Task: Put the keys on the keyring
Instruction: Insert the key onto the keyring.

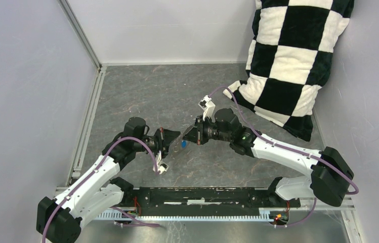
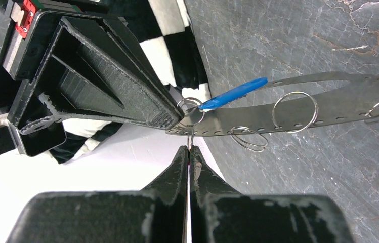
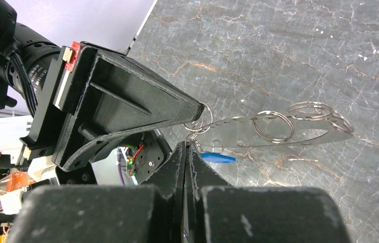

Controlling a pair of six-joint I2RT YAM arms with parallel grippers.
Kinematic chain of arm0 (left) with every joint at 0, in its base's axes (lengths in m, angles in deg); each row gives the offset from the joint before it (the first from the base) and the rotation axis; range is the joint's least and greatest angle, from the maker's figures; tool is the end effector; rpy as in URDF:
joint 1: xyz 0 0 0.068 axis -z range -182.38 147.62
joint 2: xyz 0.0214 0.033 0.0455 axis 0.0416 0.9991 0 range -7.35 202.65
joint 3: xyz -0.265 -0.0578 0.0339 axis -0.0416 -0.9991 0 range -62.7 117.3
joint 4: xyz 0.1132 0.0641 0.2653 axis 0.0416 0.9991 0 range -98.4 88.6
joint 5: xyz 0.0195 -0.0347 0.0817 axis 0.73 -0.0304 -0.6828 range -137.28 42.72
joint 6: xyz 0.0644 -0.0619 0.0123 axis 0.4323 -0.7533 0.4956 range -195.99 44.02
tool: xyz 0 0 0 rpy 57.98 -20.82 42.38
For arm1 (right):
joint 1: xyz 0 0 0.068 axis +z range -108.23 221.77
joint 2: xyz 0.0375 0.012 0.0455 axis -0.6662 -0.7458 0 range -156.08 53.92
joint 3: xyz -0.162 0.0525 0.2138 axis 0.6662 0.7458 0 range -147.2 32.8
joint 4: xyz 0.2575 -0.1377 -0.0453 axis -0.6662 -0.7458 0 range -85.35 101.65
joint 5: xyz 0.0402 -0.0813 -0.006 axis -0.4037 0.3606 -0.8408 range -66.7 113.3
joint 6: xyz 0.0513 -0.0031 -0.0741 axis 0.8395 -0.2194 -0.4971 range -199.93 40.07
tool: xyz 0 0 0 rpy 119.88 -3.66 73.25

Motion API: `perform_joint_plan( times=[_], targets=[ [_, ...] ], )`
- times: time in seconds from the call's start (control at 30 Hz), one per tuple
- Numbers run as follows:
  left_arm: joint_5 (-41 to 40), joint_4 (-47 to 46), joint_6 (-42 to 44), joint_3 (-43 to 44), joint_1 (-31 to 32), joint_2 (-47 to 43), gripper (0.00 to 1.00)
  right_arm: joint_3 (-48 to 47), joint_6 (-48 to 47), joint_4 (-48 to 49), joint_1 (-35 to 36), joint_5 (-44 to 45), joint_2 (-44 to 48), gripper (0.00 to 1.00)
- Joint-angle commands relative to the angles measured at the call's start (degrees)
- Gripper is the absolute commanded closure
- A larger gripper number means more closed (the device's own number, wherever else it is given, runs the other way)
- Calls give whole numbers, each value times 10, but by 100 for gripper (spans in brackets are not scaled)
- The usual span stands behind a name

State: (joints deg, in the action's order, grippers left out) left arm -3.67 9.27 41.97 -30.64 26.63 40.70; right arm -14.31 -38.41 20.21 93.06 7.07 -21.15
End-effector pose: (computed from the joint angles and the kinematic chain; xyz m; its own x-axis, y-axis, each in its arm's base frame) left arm 0.1830 -0.1650 0.2172 0.9809 0.1872 0.0523 0.0284 -0.4039 0.9144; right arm 0.2143 0.3036 0.2401 -0.7615 0.0677 -0.6446 -0.5466 0.4674 0.6948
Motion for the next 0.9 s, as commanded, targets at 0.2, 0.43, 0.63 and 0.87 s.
perform_joint_plan(
  times=[0.2, 0.43, 0.63, 0.87],
  targets=[
    [7, -6, 352, 6, 4, -7, 98, -8, 0, 21, 3, 0, 5, 100],
    [7, -6, 352, 4, 4, -9, 98, -7, -16, -1, 1, 29, 16, 100],
    [9, 65, 311, 27, 4, -10, 98, 31, -53, -31, -22, 28, 57, 100],
    [18, 149, 162, 54, 5, -5, 98, 112, -89, -29, -43, 21, 126, 100]
  ],
)
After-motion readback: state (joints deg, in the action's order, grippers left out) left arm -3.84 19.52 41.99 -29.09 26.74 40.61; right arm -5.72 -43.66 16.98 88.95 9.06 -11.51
